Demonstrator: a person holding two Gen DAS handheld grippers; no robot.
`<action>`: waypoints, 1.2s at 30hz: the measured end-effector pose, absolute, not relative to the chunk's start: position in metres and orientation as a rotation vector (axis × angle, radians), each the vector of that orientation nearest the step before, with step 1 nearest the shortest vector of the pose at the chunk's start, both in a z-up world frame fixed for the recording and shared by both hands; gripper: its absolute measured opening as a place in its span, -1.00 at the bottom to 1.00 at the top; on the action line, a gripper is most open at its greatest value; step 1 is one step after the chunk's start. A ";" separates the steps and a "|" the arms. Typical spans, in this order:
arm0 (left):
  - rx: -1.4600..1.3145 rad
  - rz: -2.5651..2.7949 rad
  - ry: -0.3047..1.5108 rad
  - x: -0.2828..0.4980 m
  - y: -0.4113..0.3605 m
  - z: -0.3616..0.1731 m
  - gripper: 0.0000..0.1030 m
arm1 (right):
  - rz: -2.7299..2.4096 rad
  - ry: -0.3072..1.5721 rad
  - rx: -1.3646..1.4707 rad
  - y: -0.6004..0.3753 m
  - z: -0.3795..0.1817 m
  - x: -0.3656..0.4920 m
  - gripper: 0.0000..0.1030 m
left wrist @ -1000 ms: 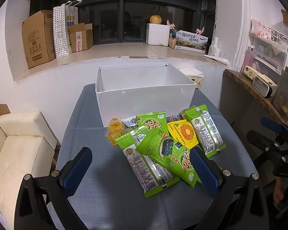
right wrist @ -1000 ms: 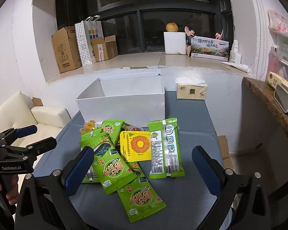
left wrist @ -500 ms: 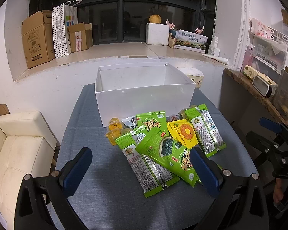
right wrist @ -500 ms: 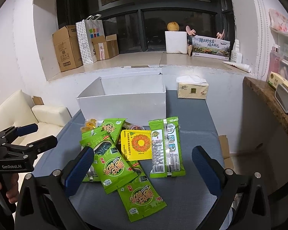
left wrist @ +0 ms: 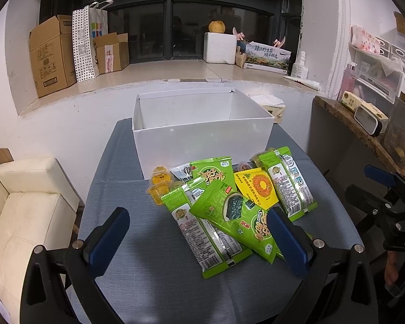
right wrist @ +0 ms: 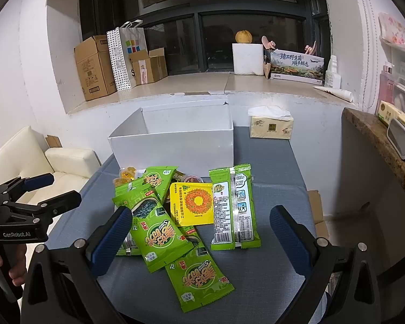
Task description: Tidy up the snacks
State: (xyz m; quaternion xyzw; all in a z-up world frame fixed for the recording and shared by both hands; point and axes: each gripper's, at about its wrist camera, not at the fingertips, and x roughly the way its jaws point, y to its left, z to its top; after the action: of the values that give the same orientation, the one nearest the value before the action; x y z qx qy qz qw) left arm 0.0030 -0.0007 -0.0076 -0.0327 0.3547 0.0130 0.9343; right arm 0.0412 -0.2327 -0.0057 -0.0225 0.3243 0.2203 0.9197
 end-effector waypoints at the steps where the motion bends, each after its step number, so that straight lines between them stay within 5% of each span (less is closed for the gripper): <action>1: -0.068 0.026 0.725 0.003 -0.001 -0.008 1.00 | 0.454 0.666 -0.046 -0.233 -0.006 0.041 1.00; 25: -0.073 0.016 0.720 0.002 0.001 -0.009 1.00 | 0.469 0.692 -0.043 -0.230 -0.014 0.050 1.00; 36: -0.075 0.027 0.750 0.004 0.007 -0.020 1.00 | 0.370 0.893 -0.126 -0.210 -0.094 0.155 1.00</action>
State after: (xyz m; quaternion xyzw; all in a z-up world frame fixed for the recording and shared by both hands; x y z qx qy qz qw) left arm 0.0039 0.0066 -0.0200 -0.0364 0.3661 0.0130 0.9298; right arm 0.1548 -0.2103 -0.0939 -0.0603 0.4292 0.1775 0.8835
